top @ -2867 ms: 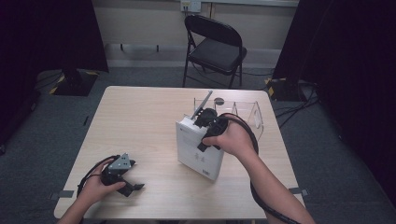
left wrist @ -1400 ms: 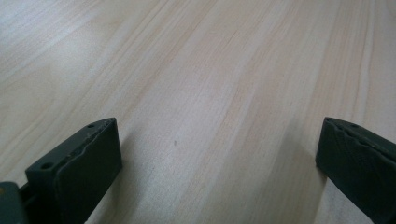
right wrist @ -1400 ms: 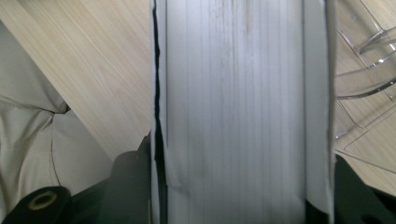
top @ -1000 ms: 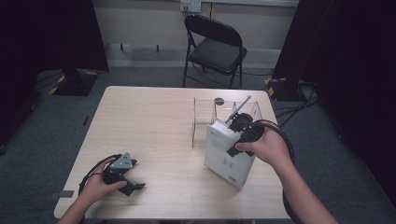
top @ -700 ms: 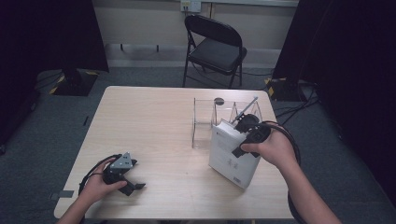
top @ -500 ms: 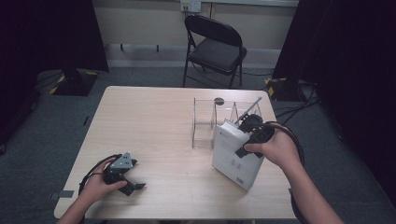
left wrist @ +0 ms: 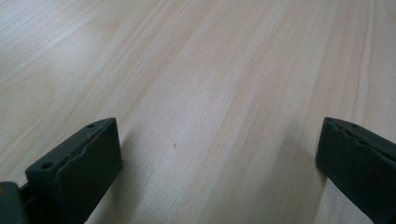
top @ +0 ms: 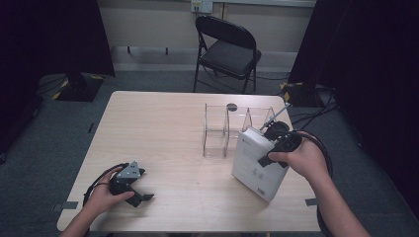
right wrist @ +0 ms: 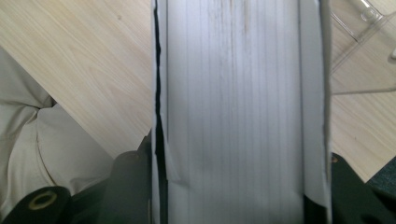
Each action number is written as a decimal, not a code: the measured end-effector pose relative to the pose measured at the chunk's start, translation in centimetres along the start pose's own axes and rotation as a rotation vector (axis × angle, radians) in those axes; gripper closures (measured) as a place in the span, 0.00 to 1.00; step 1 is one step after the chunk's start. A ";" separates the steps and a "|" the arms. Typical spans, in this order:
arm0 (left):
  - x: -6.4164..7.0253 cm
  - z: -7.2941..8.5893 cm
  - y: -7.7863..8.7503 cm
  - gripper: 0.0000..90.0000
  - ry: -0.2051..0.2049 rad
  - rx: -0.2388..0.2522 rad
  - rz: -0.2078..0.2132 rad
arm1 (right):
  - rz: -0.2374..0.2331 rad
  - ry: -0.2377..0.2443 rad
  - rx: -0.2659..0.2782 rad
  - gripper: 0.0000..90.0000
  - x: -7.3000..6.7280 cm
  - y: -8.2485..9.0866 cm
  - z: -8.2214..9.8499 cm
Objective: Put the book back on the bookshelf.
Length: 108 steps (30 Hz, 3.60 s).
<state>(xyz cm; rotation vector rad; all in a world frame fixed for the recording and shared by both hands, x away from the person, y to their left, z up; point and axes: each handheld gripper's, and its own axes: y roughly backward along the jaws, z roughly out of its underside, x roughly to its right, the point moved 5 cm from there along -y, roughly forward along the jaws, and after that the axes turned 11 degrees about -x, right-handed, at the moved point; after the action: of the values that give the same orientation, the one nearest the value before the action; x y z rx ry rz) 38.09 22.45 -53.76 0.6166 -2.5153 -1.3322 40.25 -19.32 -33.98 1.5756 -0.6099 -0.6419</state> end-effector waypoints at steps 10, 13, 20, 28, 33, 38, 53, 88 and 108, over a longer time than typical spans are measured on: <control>0.0 0.0 0.0 0.00 -0.001 0.000 0.000 | 0.005 -0.038 -0.009 0.58 1.0 0.0 1.2; 0.0 0.0 0.0 0.00 -0.002 0.003 0.004 | -0.002 -0.050 -0.012 0.58 1.2 0.2 1.7; 0.0 -0.1 -0.1 0.00 -0.003 0.004 0.008 | 0.012 -0.083 0.004 0.58 1.8 0.5 2.3; 0.0 -0.1 -0.1 0.00 -0.003 0.004 0.008 | 0.010 -0.107 0.011 0.58 2.5 0.7 2.9; 0.0 -0.1 -0.1 0.00 -0.003 0.004 0.008 | 0.009 -0.125 0.009 0.58 2.9 0.8 3.4; 0.0 -0.1 -0.1 0.00 -0.003 0.004 0.008 | 0.011 -0.149 0.009 0.58 3.3 0.9 3.8; 0.0 -0.1 -0.1 0.00 -0.005 0.002 0.010 | 0.014 -0.188 0.017 0.58 4.5 1.0 4.1; 0.0 -0.1 -0.1 0.00 -0.009 0.003 0.013 | 0.049 -0.342 0.003 0.58 5.9 1.7 1.3; 0.0 -0.1 -0.1 0.00 -0.010 0.004 0.015 | 0.061 -0.421 0.016 0.58 6.3 2.1 -0.5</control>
<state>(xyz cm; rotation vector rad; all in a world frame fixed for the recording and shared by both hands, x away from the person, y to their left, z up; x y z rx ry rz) 38.18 22.32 -53.77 0.5921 -2.5263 -1.3289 44.98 -23.62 -32.18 1.4379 -0.9722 -0.9337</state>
